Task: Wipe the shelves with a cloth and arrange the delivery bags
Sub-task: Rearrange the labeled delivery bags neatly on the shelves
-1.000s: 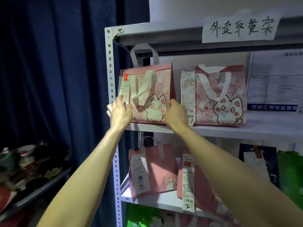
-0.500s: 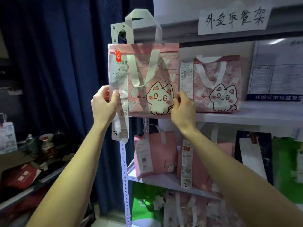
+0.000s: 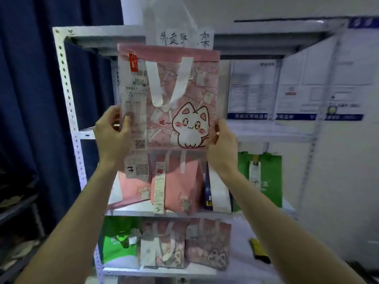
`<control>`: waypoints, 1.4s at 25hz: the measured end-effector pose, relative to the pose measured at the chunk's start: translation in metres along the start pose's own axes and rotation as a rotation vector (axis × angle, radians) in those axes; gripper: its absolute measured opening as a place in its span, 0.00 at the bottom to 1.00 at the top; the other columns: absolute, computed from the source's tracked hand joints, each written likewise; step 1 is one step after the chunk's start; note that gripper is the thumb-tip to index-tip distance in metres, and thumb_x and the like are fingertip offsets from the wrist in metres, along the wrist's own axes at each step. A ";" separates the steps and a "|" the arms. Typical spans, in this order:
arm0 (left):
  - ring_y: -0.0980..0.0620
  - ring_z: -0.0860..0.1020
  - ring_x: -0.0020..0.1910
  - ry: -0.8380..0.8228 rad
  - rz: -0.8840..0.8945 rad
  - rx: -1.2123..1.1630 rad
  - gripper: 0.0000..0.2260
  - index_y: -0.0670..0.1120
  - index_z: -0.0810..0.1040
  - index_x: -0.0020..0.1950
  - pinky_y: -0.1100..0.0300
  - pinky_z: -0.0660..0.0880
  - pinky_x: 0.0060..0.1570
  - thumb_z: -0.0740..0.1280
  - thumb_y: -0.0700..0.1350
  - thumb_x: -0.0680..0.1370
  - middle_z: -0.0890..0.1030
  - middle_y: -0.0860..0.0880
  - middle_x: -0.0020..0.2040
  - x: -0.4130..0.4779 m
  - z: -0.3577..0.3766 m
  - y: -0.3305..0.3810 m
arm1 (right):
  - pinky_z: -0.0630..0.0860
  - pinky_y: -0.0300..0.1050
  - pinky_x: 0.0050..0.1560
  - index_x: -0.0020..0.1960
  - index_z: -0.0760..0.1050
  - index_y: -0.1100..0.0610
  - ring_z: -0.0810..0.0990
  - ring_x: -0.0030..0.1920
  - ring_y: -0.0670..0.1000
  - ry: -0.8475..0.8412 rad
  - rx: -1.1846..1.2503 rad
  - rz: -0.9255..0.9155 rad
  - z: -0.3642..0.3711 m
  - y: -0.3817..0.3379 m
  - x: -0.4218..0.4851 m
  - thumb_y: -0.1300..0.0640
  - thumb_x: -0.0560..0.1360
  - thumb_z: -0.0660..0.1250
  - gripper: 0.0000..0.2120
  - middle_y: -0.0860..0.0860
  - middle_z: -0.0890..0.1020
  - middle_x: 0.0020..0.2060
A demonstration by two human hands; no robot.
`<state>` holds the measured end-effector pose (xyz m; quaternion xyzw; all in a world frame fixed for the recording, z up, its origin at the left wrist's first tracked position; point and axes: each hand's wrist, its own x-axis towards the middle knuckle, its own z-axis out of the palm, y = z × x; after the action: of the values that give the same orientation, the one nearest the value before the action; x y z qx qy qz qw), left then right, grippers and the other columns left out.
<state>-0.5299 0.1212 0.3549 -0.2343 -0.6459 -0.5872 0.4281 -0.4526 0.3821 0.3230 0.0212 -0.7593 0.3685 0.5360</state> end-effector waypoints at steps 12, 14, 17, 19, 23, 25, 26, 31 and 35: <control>0.66 0.87 0.47 -0.405 -0.130 -0.249 0.07 0.52 0.83 0.62 0.60 0.85 0.50 0.73 0.45 0.84 0.87 0.63 0.49 -0.040 0.276 0.054 | 0.74 0.35 0.29 0.57 0.69 0.47 0.81 0.42 0.40 0.155 -0.252 0.222 -0.205 0.128 0.083 0.67 0.79 0.55 0.17 0.39 0.79 0.44; 0.67 0.86 0.45 -0.466 -0.153 -0.252 0.08 0.53 0.81 0.64 0.63 0.84 0.47 0.72 0.45 0.85 0.86 0.66 0.47 -0.030 0.317 0.049 | 0.81 0.49 0.37 0.60 0.70 0.50 0.82 0.46 0.49 0.136 -0.264 0.280 -0.211 0.152 0.110 0.69 0.77 0.54 0.19 0.47 0.82 0.48; 0.60 0.88 0.46 -0.498 -0.161 -0.245 0.08 0.55 0.79 0.64 0.54 0.86 0.50 0.70 0.46 0.86 0.88 0.57 0.52 -0.015 0.374 0.040 | 0.85 0.55 0.45 0.64 0.71 0.53 0.84 0.52 0.56 0.131 -0.252 0.294 -0.214 0.190 0.146 0.74 0.75 0.53 0.24 0.53 0.84 0.53; 0.59 0.88 0.47 -0.488 -0.152 -0.225 0.07 0.57 0.78 0.60 0.51 0.87 0.51 0.70 0.45 0.86 0.88 0.55 0.54 -0.003 0.400 0.036 | 0.86 0.55 0.46 0.63 0.71 0.52 0.84 0.52 0.57 0.146 -0.251 0.294 -0.213 0.209 0.168 0.74 0.74 0.53 0.25 0.52 0.84 0.52; 0.52 0.87 0.53 -0.517 -0.166 -0.155 0.06 0.54 0.77 0.60 0.45 0.86 0.55 0.70 0.44 0.86 0.87 0.55 0.56 0.005 0.429 0.018 | 0.84 0.63 0.54 0.65 0.70 0.53 0.83 0.54 0.58 0.117 -0.266 0.364 -0.205 0.247 0.189 0.68 0.80 0.56 0.18 0.53 0.83 0.56; 0.50 0.87 0.55 -0.591 -0.193 -0.032 0.08 0.53 0.77 0.63 0.45 0.86 0.54 0.71 0.47 0.85 0.85 0.57 0.56 -0.007 0.436 0.004 | 0.81 0.62 0.60 0.70 0.69 0.55 0.81 0.60 0.60 0.023 -0.316 0.408 -0.199 0.274 0.179 0.62 0.83 0.62 0.16 0.54 0.81 0.62; 0.48 0.86 0.58 -0.629 -0.199 0.018 0.11 0.52 0.77 0.66 0.43 0.85 0.56 0.72 0.48 0.85 0.86 0.55 0.60 -0.014 0.437 -0.004 | 0.80 0.59 0.59 0.71 0.68 0.55 0.80 0.61 0.59 -0.021 -0.324 0.420 -0.198 0.286 0.171 0.59 0.84 0.64 0.17 0.54 0.80 0.64; 0.57 0.84 0.49 -0.628 -0.252 -0.014 0.20 0.50 0.75 0.72 0.56 0.86 0.34 0.75 0.48 0.82 0.84 0.54 0.62 -0.012 0.433 -0.012 | 0.76 0.50 0.53 0.72 0.69 0.55 0.77 0.55 0.52 -0.019 -0.305 0.406 -0.208 0.286 0.162 0.57 0.83 0.66 0.18 0.49 0.77 0.58; 0.57 0.84 0.53 -0.532 -0.307 -0.072 0.15 0.51 0.77 0.66 0.51 0.88 0.46 0.77 0.48 0.82 0.83 0.58 0.57 -0.016 0.397 -0.009 | 0.79 0.50 0.52 0.70 0.70 0.59 0.81 0.56 0.55 0.147 -0.437 0.197 -0.222 0.239 0.152 0.53 0.84 0.66 0.17 0.55 0.80 0.61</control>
<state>-0.6388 0.5037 0.3587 -0.2945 -0.7417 -0.5857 0.1418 -0.4419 0.7399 0.3546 -0.1965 -0.7783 0.2465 0.5430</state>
